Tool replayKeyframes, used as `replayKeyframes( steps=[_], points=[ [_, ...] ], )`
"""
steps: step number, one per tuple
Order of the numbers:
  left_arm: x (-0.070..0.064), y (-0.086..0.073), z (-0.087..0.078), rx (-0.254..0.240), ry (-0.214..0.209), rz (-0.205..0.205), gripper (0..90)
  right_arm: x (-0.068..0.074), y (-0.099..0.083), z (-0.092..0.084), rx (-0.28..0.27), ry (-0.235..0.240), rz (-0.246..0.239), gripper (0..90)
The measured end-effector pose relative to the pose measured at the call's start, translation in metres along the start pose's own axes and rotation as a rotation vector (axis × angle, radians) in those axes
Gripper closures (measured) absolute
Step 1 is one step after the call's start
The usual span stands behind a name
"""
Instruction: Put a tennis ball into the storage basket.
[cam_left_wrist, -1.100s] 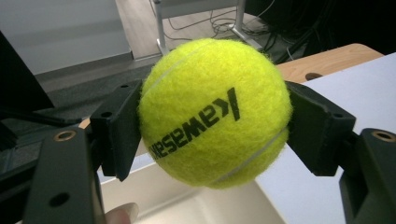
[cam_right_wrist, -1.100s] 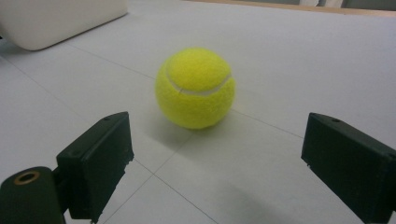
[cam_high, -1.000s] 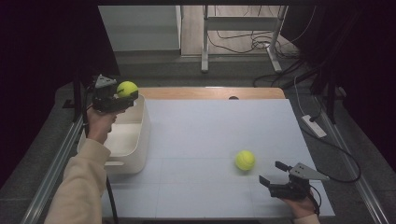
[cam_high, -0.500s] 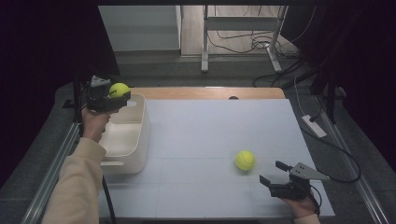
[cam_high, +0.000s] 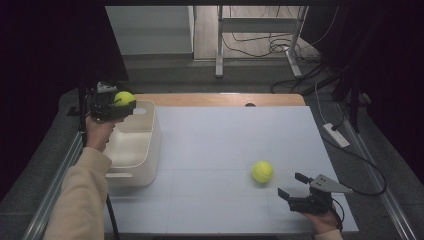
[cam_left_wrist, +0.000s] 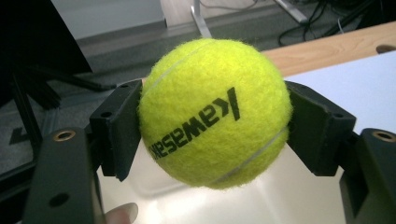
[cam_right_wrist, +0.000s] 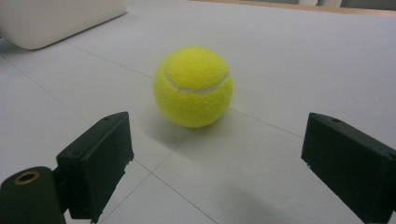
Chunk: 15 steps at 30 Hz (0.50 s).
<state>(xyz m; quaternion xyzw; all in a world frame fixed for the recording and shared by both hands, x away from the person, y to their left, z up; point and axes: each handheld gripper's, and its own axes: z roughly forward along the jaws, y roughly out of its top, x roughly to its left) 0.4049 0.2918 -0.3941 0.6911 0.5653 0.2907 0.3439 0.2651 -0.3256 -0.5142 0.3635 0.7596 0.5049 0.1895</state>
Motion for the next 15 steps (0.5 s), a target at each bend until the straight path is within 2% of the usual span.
replayKeyframes(
  steps=[8,13,15],
  points=[
    [0.0017,-0.0034,0.0073,0.057,0.002,-0.006,26.4,-0.0002,-0.0002,0.0,0.001,0.001,0.0,8.5],
    [0.0038,-0.0037,0.0062,0.056,-0.006,-0.027,25.1,0.0,-0.0002,0.0003,0.001,0.0,-0.001,8.4],
    [0.0033,-0.0026,0.0032,0.029,-0.017,-0.039,18.7,0.0003,-0.0001,0.0004,-0.001,0.002,0.0,8.4]
  ],
)
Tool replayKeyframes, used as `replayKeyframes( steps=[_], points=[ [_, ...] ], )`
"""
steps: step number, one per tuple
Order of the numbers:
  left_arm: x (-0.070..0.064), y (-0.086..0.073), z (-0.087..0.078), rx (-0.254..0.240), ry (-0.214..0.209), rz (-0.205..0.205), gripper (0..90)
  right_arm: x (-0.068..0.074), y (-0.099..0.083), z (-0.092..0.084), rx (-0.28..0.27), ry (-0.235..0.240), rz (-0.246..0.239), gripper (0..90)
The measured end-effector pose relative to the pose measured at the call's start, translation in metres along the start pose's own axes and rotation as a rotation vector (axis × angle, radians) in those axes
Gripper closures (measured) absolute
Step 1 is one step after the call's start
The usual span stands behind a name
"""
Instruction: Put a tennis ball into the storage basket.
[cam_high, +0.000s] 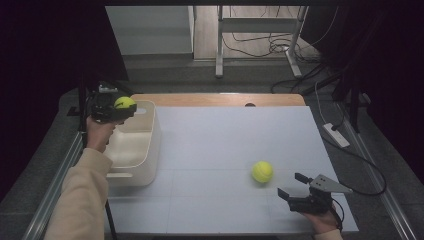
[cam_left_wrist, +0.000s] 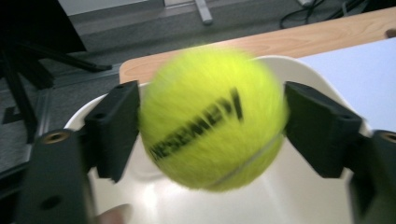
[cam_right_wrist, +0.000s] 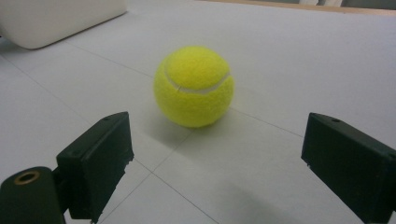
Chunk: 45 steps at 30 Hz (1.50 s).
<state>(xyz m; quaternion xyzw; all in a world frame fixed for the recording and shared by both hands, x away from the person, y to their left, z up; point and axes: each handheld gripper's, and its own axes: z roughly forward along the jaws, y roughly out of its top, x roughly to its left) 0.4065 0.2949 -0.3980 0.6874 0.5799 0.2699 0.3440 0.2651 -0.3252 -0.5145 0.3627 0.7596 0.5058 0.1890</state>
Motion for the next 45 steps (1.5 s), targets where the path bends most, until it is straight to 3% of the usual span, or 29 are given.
replayKeyframes(
  steps=[6,14,20,22,29,37,45],
  points=[
    [-0.005,0.001,-0.008,-0.041,-0.046,0.006,11.8,0.0,0.0,0.0,0.0,0.0,0.0,8.4],
    [-0.012,-0.006,-0.018,-0.112,-0.186,-0.012,9.0,-0.002,0.0,0.0,0.0,0.003,0.007,8.4],
    [-0.022,-0.007,-0.029,-0.158,-0.257,0.002,8.1,-0.002,0.0,0.001,-0.005,0.001,0.012,8.4],
    [-0.032,-0.009,-0.036,-0.186,-0.301,0.013,8.2,-0.003,0.001,0.001,-0.007,0.001,0.014,8.4],
    [-0.049,-0.012,-0.039,-0.198,-0.347,0.057,7.7,-0.002,0.002,0.005,-0.003,0.006,0.014,8.4],
    [-0.061,-0.012,-0.043,-0.231,-0.415,0.062,8.4,0.0,0.002,0.004,-0.007,0.0,0.009,8.4],
    [-0.079,-0.012,-0.042,-0.234,-0.465,0.087,9.0,-0.001,0.0,-0.002,-0.013,-0.007,0.009,8.4]
  ],
)
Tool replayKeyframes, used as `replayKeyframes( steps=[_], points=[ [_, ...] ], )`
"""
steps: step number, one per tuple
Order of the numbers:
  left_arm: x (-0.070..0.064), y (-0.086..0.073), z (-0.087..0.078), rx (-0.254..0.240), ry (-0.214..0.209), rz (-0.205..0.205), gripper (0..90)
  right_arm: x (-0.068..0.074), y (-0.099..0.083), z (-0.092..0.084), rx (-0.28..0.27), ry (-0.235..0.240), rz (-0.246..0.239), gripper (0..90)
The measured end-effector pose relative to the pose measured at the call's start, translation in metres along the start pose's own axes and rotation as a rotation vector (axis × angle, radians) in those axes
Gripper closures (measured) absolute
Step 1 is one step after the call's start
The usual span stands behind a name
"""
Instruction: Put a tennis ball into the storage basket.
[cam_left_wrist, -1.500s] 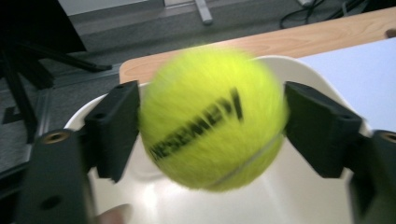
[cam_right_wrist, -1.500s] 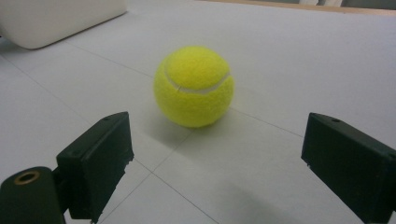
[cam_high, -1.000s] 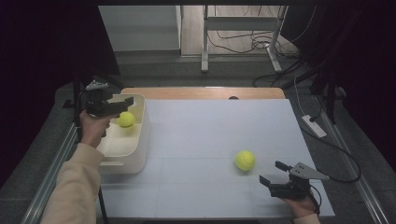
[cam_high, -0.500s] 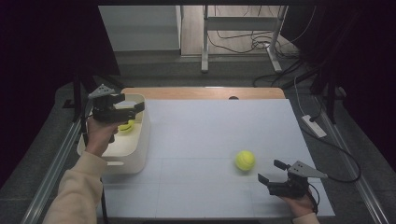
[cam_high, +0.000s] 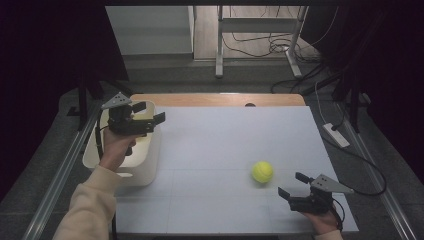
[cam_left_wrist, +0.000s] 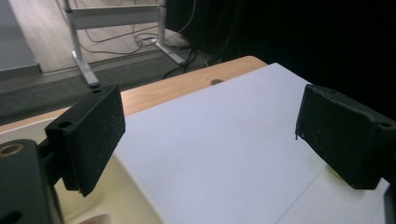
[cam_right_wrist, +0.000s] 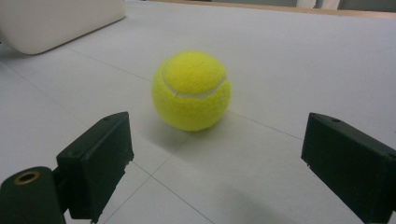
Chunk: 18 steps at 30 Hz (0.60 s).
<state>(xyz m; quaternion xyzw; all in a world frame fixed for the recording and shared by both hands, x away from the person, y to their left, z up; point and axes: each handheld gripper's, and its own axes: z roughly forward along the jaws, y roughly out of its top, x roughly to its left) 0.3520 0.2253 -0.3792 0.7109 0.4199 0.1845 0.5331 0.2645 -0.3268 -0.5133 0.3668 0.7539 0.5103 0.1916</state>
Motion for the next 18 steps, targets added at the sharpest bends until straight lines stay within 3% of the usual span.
replayKeyframes(
  steps=[13,18],
  points=[
    [-0.024,-0.002,0.014,0.021,-0.075,0.044,9.4,0.0,0.0,-0.003,-0.002,0.005,-0.004,8.6],
    [-0.033,-0.005,0.019,0.038,-0.085,0.059,9.1,0.001,0.0,-0.003,-0.005,0.01,-0.006,8.6]
  ],
)
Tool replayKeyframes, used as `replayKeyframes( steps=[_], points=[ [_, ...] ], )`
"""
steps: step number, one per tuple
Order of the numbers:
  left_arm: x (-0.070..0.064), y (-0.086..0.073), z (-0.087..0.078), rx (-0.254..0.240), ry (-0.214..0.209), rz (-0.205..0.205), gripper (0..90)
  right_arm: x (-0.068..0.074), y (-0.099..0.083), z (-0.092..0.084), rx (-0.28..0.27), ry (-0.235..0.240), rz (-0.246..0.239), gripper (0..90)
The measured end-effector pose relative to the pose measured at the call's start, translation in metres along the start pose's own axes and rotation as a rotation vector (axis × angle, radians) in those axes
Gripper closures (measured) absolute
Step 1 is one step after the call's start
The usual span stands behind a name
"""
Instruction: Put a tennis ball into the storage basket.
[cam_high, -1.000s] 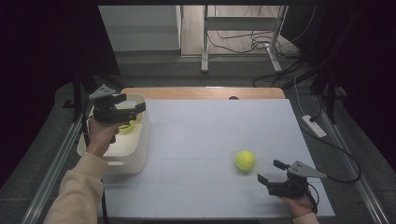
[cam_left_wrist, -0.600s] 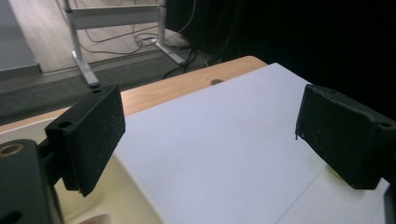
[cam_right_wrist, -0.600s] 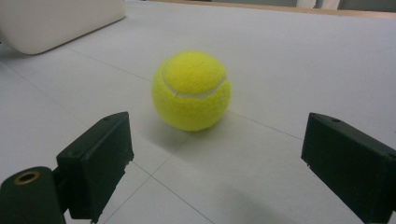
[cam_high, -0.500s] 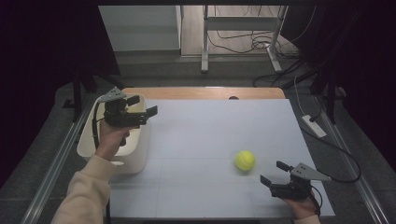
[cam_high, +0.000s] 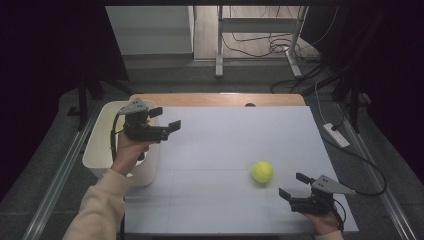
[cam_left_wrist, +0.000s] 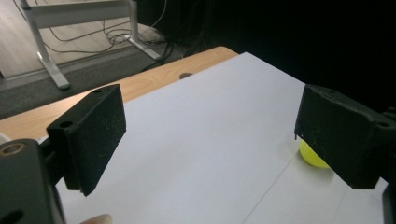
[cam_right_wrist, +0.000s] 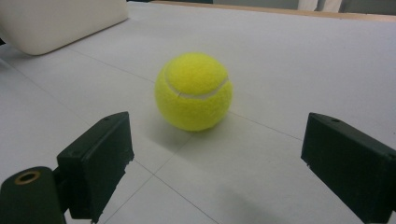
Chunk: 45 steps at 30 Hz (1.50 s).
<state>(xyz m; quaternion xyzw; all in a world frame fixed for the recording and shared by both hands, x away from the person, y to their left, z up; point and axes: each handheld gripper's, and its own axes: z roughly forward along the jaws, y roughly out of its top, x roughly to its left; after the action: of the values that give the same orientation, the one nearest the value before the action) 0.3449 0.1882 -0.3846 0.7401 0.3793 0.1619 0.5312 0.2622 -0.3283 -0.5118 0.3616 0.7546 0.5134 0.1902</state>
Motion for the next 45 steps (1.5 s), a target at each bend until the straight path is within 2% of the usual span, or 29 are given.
replayKeyframes(
  steps=[12,31,45],
  points=[
    [-0.014,-0.004,0.012,0.021,-0.042,0.014,9.0,0.001,0.001,0.0,-0.006,0.003,-0.003,8.6],
    [-0.032,-0.006,0.032,0.044,-0.082,0.036,9.4,0.001,0.003,0.005,-0.009,0.018,-0.001,8.6],
    [-0.047,-0.007,0.054,0.075,-0.114,0.066,9.6,0.0,0.003,0.004,-0.014,0.016,-0.002,8.6]
  ],
)
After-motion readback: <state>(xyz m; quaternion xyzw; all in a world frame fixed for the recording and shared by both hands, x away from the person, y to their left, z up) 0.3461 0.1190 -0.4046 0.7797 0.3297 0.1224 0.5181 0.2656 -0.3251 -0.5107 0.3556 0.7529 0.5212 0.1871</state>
